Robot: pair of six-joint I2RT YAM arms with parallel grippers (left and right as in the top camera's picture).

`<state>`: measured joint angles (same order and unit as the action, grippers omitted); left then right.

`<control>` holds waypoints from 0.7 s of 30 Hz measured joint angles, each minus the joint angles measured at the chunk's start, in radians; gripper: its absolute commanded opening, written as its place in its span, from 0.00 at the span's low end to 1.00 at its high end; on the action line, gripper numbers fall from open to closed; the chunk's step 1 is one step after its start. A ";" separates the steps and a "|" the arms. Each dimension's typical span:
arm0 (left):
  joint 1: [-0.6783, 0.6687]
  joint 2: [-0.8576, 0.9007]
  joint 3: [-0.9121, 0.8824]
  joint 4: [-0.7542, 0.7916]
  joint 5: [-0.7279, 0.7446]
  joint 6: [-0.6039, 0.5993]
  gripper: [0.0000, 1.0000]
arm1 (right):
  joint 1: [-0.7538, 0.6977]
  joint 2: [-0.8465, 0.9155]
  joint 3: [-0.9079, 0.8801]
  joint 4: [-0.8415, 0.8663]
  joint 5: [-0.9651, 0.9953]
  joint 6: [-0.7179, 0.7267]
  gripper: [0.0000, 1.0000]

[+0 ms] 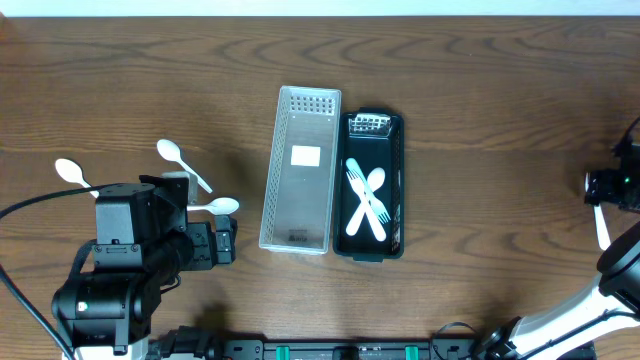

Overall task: Pack container
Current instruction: 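Move the right gripper to the last white fork and grasp it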

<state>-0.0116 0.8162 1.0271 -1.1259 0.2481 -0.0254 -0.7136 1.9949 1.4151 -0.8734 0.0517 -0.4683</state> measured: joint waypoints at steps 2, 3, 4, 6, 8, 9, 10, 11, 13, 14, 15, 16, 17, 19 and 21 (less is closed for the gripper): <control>0.000 0.000 0.000 0.000 0.000 0.000 0.98 | 0.000 0.000 -0.022 0.022 -0.009 -0.011 0.82; 0.000 0.000 0.000 0.000 0.000 0.000 0.98 | 0.000 0.000 -0.034 0.037 -0.012 -0.016 0.82; 0.000 0.000 0.000 0.000 0.000 0.000 0.98 | 0.000 0.000 -0.042 0.050 -0.015 -0.020 0.82; 0.000 0.000 0.000 0.000 0.000 0.000 0.98 | 0.000 0.000 -0.061 0.073 -0.023 -0.034 0.83; 0.000 0.000 0.000 0.000 0.000 0.000 0.98 | 0.000 0.000 -0.075 0.090 -0.037 -0.048 0.83; 0.000 0.000 0.000 0.000 0.000 0.000 0.98 | 0.000 0.000 -0.080 0.095 -0.044 -0.056 0.83; 0.000 0.000 0.000 0.000 0.000 0.000 0.98 | 0.000 0.000 -0.083 0.097 -0.050 -0.060 0.83; 0.000 0.000 0.000 0.000 0.000 0.000 0.98 | 0.000 0.002 -0.083 0.099 -0.056 -0.065 0.83; 0.000 0.000 0.000 0.000 0.000 0.000 0.98 | 0.000 0.009 -0.083 0.104 -0.062 -0.072 0.82; 0.000 0.000 0.000 0.000 0.000 0.000 0.98 | 0.000 0.016 -0.083 0.104 -0.064 -0.076 0.82; 0.000 0.000 0.000 0.000 0.000 0.000 0.98 | 0.000 0.023 -0.083 0.104 -0.065 -0.077 0.82; 0.000 0.000 0.000 0.000 0.000 0.000 0.98 | 0.000 0.032 -0.081 0.100 -0.079 -0.080 0.81; 0.000 0.000 0.000 0.000 0.000 0.000 0.98 | 0.000 0.032 -0.081 0.100 -0.080 -0.082 0.81; 0.000 0.000 0.000 0.000 0.000 0.000 0.98 | 0.000 0.034 -0.081 0.101 -0.087 -0.084 0.80; 0.000 0.000 0.000 0.000 0.000 0.000 0.98 | 0.000 0.034 -0.081 0.103 -0.093 -0.086 0.79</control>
<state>-0.0116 0.8162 1.0271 -1.1259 0.2481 -0.0254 -0.7132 2.0293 1.3342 -0.7704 -0.0410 -0.5545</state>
